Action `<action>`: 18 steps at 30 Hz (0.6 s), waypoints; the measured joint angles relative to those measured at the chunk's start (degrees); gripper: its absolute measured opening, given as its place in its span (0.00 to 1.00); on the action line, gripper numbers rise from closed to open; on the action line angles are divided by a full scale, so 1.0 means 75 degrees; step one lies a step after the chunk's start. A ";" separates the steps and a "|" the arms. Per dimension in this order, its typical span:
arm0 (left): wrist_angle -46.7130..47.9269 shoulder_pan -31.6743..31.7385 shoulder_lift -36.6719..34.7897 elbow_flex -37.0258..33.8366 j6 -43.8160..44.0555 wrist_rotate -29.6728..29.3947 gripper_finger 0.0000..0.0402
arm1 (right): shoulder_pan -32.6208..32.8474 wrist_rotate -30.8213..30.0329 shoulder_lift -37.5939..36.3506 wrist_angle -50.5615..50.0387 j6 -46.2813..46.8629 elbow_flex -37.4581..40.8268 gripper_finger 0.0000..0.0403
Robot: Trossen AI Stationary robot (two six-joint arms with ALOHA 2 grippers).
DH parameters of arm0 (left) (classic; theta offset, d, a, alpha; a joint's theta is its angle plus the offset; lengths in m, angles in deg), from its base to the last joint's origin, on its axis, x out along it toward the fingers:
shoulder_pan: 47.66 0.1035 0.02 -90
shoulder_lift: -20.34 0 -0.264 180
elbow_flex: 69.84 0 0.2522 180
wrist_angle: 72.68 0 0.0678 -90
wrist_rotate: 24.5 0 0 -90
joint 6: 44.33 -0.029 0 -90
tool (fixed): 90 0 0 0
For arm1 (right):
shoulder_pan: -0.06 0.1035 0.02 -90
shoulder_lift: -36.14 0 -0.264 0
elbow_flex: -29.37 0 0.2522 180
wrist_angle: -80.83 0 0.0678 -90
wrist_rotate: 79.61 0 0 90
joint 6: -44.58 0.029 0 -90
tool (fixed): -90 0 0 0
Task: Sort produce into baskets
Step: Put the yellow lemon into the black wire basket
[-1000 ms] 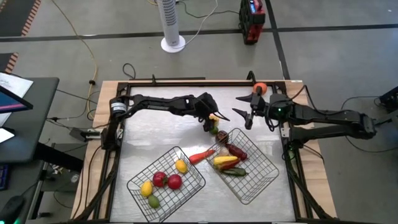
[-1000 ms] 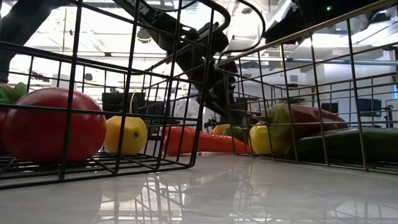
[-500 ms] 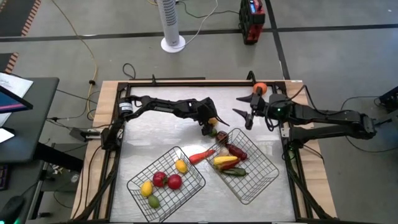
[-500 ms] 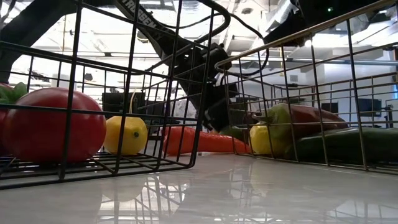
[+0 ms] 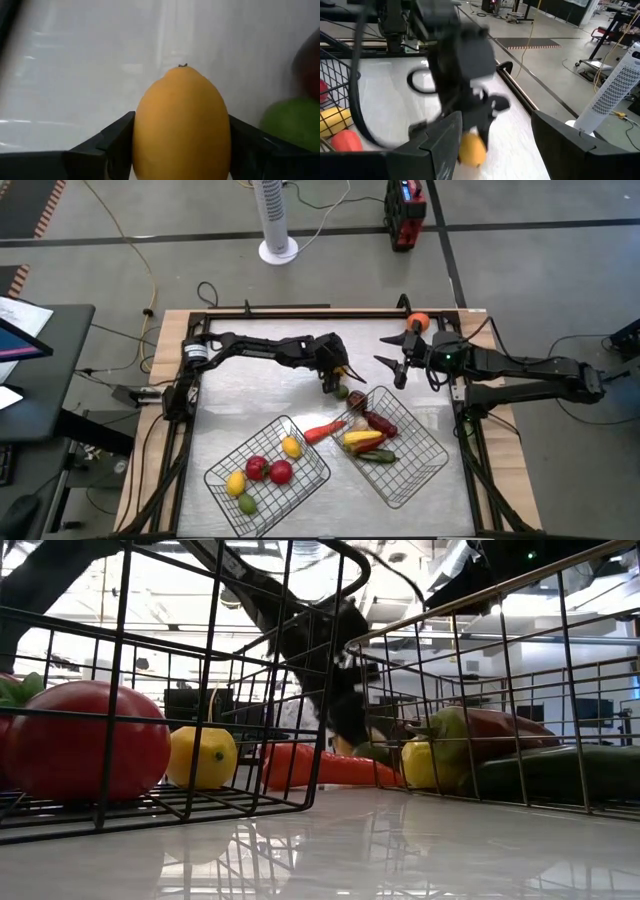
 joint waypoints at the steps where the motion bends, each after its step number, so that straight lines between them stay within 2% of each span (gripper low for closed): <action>1: 0.0033 0.0019 -0.0146 0.0000 -0.0057 -0.0074 0.57 | -0.0001 0.0000 0.0000 -0.0021 0.0000 0.0000 0.66; 5: 0.0253 0.0071 -0.0800 0.0000 -0.0028 -0.0156 0.58 | -0.0001 -0.0003 -0.0002 -0.0063 0.0000 0.0000 0.66; 8: 0.0541 0.0029 -0.1383 0.0000 0.0165 0.0156 0.59 | -0.0001 -0.0003 0.0000 -0.0081 0.0000 0.0000 0.66; 11: 0.0869 -0.0135 -0.1905 0.0009 0.0396 0.0971 0.59 | -0.0007 -0.0006 -0.0002 -0.0090 -0.0003 0.0000 0.66; 18: 0.1416 -0.0953 -0.2579 0.0009 0.0727 0.3482 0.60 | -0.0021 -0.0009 -0.0002 -0.0075 0.0039 0.0000 0.66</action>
